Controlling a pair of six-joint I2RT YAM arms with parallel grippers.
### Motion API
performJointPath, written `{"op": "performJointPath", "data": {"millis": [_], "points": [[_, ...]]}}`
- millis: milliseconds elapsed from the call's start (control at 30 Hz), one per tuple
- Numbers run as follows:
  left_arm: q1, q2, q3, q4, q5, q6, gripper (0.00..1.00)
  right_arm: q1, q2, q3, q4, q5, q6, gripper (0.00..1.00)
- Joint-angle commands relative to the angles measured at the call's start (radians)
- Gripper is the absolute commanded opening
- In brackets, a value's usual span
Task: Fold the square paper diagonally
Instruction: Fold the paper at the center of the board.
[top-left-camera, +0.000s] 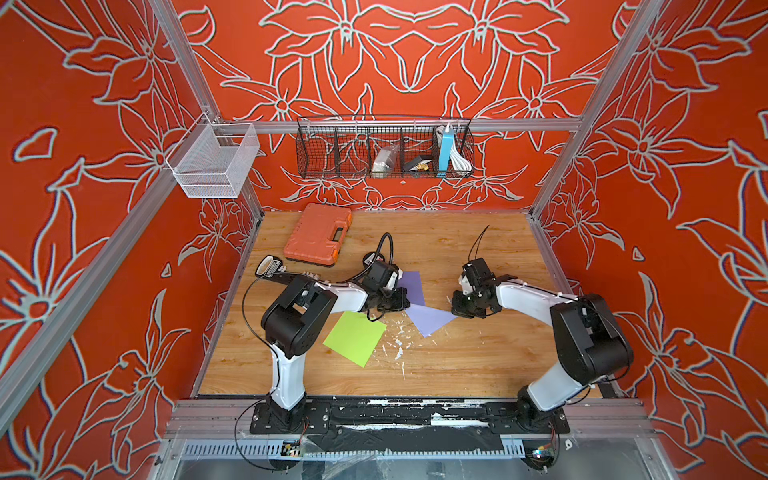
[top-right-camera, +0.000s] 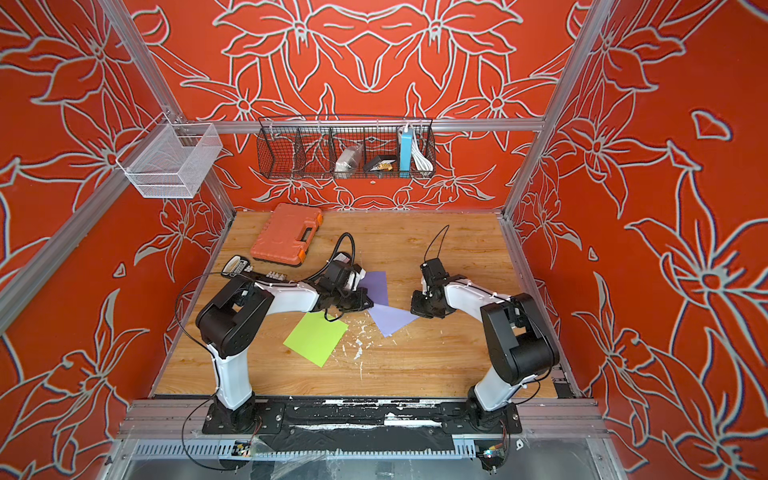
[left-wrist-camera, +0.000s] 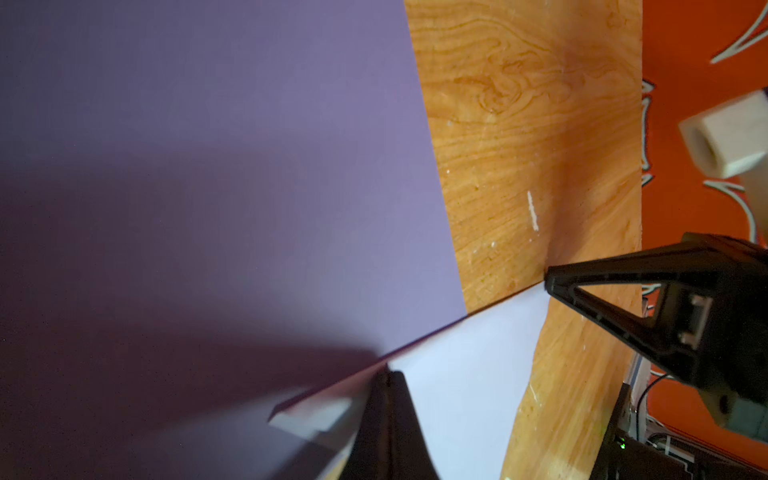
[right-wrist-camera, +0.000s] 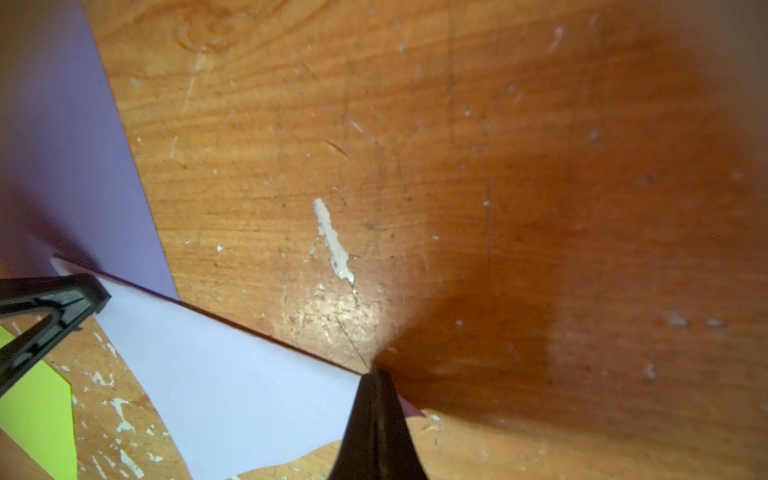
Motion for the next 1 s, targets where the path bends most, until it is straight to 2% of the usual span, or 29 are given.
{"op": "performJointPath", "data": {"millis": [0, 400, 567, 733, 967], "points": [[0.013, -0.009, -0.014, -0.053, -0.044, 0.015, 0.00, -0.028, 0.029, -0.061, -0.107, 0.111, 0.007, 0.00], [0.013, 0.005, -0.006, -0.057, -0.037, 0.011, 0.00, -0.050, -0.040, -0.058, -0.145, 0.103, -0.003, 0.00], [0.013, 0.001, -0.009, -0.046, -0.023, 0.016, 0.00, -0.043, -0.118, -0.050, -0.110, 0.009, 0.001, 0.00], [0.011, -0.002, -0.009, -0.039, -0.014, 0.020, 0.00, 0.024, -0.178, 0.006, -0.108, -0.048, 0.035, 0.00], [0.004, -0.016, -0.007, -0.033, -0.014, 0.022, 0.00, 0.106, -0.065, 0.076, -0.018, -0.087, 0.091, 0.00]]}}
